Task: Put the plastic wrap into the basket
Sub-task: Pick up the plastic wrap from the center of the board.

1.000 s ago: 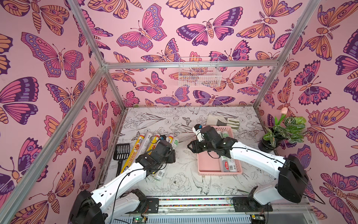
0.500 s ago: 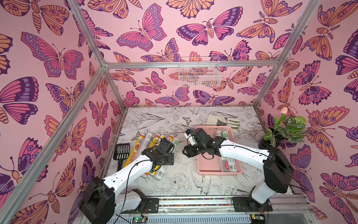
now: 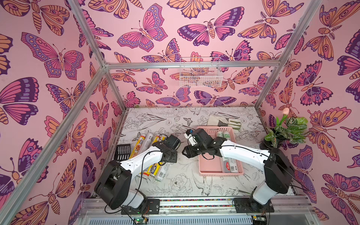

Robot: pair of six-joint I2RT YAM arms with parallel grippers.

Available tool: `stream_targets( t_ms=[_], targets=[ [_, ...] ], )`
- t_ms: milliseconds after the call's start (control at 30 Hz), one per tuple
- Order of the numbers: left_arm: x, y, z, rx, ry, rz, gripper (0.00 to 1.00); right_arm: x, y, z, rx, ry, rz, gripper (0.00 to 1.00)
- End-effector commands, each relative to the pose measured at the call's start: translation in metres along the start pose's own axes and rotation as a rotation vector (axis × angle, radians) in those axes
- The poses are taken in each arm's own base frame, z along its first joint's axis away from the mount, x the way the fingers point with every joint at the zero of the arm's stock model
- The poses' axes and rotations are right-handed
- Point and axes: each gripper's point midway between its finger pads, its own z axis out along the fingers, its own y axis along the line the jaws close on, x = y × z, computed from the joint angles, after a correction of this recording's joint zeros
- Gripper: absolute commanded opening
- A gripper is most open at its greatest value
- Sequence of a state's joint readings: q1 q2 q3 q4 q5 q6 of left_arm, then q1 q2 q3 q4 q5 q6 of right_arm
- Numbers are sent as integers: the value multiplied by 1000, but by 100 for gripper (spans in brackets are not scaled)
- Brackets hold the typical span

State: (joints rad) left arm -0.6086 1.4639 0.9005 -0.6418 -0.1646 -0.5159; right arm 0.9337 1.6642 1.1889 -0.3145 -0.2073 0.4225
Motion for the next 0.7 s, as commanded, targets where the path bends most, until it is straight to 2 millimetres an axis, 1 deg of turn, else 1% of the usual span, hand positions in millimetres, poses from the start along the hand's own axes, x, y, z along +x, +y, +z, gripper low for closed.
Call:
stream_targets(
  t_ms=[0, 100, 233, 400, 467, 600, 667],
  targets=[
    [4, 9, 3, -56, 35, 26, 67, 0, 0, -2, 5, -7, 5, 62],
    [6, 10, 8, -71, 51, 34, 68, 0, -1, -2, 8, -6, 5, 62],
    [8, 7, 13, -62, 76, 42, 67, 0, -3, -1, 16, -5, 6, 62],
    [13, 1, 15, -39, 106, 53, 62, 1, -7, -1, 26, -4, 10, 63],
    [15, -2, 16, -27, 114, 58, 61, 1, -9, -2, 30, -6, 12, 63],
    [18, -6, 18, -22, 125, 61, 61, 2, -12, -2, 36, -4, 15, 63],
    [19, -7, 21, -27, 134, 63, 64, 3, -13, -1, 40, -2, 17, 63]
  ],
)
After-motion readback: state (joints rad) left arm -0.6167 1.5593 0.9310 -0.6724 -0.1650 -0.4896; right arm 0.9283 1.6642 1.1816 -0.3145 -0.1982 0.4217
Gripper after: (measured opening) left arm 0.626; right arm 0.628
